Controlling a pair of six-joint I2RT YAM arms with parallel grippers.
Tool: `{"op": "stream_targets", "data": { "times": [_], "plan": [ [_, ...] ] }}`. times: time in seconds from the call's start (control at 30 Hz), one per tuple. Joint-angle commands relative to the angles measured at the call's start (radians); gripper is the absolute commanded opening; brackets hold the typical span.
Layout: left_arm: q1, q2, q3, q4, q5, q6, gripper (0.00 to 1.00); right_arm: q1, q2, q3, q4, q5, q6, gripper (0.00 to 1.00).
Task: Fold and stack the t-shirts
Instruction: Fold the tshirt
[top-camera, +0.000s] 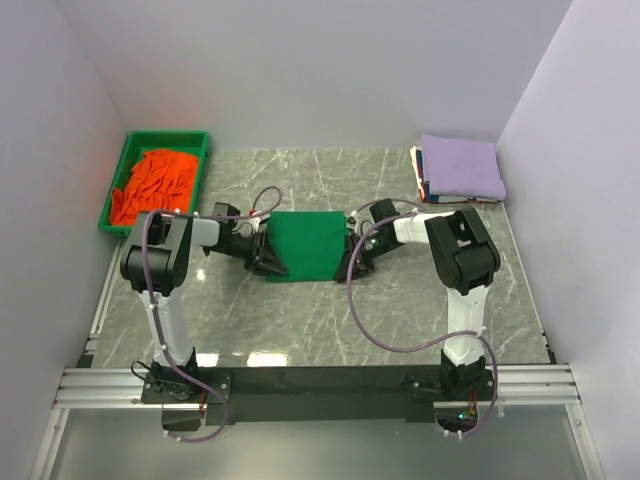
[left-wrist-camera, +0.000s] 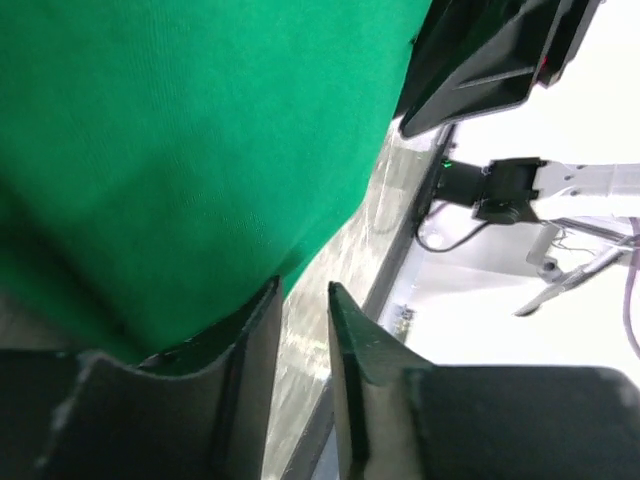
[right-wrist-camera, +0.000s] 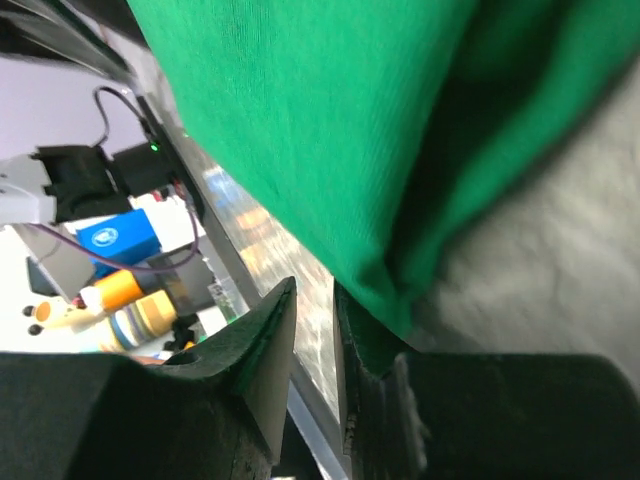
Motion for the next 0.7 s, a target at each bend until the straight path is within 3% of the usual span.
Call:
{"op": "stream_targets", "data": {
  "times": [0.0,0.07,0.1,0.23,0.37,0.43,0.53,0.57,0.63,0.67],
  "plan": [
    [0.02,-0.172,0.058,-0.175,-0.076,0.256,0.34,-0.007,-0.112,0.003,-0.081,0.036,-0.099,0.29],
    [0.017,-0.272,0.099,-0.227,-0.151,0.338,0.34,-0.009,-0.188,-0.014,-0.102,0.042,-0.127,0.3],
    [0.003,-0.376,0.111,-0.224,-0.283,0.387,0.34,-0.01,-0.262,-0.016,-0.112,0.064,-0.142,0.31],
    [-0.014,-0.62,0.069,-0.099,-0.53,0.51,0.43,-0.013,-0.409,-0.011,-0.174,0.189,-0.265,0.37],
    [-0.048,-0.82,0.024,-0.003,-0.676,0.68,0.55,-0.013,-0.562,-0.04,-0.192,0.43,-0.374,0.45],
    [-0.054,-0.861,0.025,0.018,-0.618,0.712,0.98,-0.007,-0.66,-0.06,-0.182,0.521,-0.424,0.52],
    [-0.059,-0.889,0.05,-0.019,-0.5,0.752,0.99,0.007,-0.787,-0.088,-0.137,0.667,-0.48,0.68],
    [-0.06,-0.888,0.055,-0.023,-0.423,0.755,0.99,0.005,-0.812,-0.092,-0.121,0.688,-0.48,0.82],
    [-0.083,-0.842,0.12,-0.107,-0.333,0.812,0.99,0.007,-0.844,-0.092,-0.089,0.743,-0.457,0.86],
    [-0.106,-0.811,0.151,-0.243,-0.308,0.911,0.99,0.007,-0.846,-0.092,-0.06,0.774,-0.434,0.9]
  ]
}}
